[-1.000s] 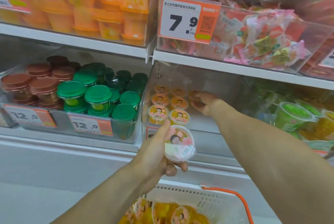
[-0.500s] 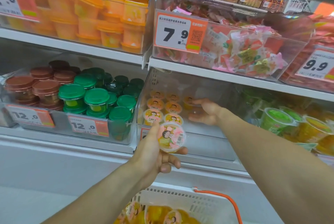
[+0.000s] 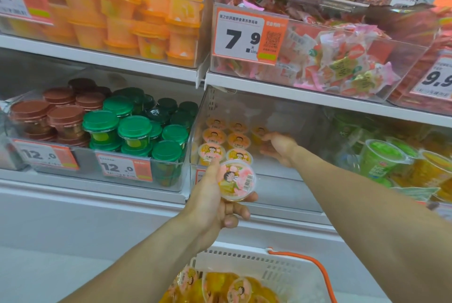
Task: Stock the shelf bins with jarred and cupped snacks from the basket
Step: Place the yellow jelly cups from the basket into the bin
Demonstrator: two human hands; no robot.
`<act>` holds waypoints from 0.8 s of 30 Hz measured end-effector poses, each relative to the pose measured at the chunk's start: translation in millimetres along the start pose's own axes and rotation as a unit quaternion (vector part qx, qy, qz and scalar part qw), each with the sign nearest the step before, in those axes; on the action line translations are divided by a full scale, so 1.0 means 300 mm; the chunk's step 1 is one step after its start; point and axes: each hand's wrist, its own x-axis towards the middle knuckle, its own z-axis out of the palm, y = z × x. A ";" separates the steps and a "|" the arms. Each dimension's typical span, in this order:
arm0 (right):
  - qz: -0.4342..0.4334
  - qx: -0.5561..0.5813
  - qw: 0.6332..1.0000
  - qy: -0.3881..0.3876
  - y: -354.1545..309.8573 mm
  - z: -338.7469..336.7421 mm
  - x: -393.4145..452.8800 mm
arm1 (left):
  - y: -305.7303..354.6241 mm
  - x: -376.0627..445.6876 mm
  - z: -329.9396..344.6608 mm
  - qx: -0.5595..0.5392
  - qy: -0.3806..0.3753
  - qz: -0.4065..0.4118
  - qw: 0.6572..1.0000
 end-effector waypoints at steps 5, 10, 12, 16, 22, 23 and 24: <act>0.021 -0.020 0.999 -0.033 0.006 0.011 -0.002 | 0.005 0.012 0.000 -0.001 0.004 0.002 1.000; -0.064 -0.209 0.976 0.025 -0.044 0.005 -0.082 | 0.011 0.012 0.004 -0.009 -0.001 0.005 1.000; -0.135 -0.232 0.963 0.040 -0.082 0.003 -0.150 | 0.014 0.011 0.006 -0.013 -0.007 0.009 1.000; -0.164 -0.123 0.960 -0.189 -0.122 -0.023 -0.387 | 0.018 0.009 0.012 -0.022 -0.024 0.027 0.999; -0.125 -0.077 0.899 -0.412 -0.050 -0.111 -0.570 | 0.026 -0.020 0.043 -0.010 -0.076 0.046 0.996; -0.120 -0.074 0.895 -0.424 -0.041 -0.115 -0.577 | 0.027 -0.025 0.049 -0.009 -0.078 0.041 0.996; -0.123 -0.076 0.891 -0.431 -0.036 -0.118 -0.583 | 0.029 -0.030 0.054 -0.006 -0.075 0.034 0.997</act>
